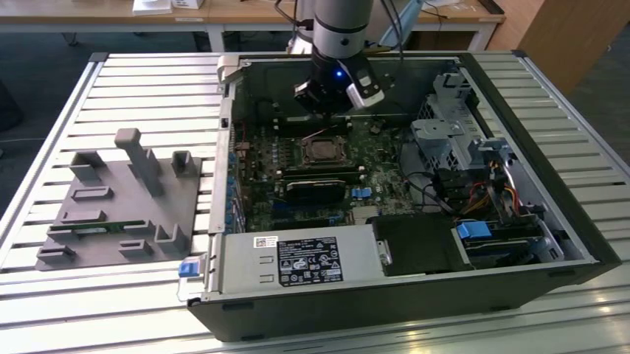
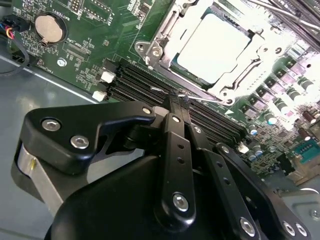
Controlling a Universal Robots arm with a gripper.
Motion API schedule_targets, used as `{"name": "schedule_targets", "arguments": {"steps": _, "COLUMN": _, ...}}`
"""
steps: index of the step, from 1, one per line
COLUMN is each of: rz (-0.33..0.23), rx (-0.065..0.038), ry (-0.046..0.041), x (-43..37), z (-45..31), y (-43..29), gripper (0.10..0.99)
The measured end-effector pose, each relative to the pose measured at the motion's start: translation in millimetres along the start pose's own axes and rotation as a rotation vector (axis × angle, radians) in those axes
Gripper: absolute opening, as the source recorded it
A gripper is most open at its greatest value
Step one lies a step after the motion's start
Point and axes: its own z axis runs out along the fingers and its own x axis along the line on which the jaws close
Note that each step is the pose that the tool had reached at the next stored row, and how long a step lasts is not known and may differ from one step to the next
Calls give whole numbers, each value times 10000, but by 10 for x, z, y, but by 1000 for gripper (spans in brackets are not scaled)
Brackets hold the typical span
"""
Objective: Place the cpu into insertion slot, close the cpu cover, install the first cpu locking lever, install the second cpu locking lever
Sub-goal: 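Install the first cpu locking lever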
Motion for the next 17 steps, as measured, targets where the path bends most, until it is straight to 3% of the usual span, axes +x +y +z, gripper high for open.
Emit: {"name": "schedule_targets", "arguments": {"steps": 17, "rz": 1, "rx": 136, "ry": 0, "x": -66, "z": 161, "y": -11, "gripper": 106}}
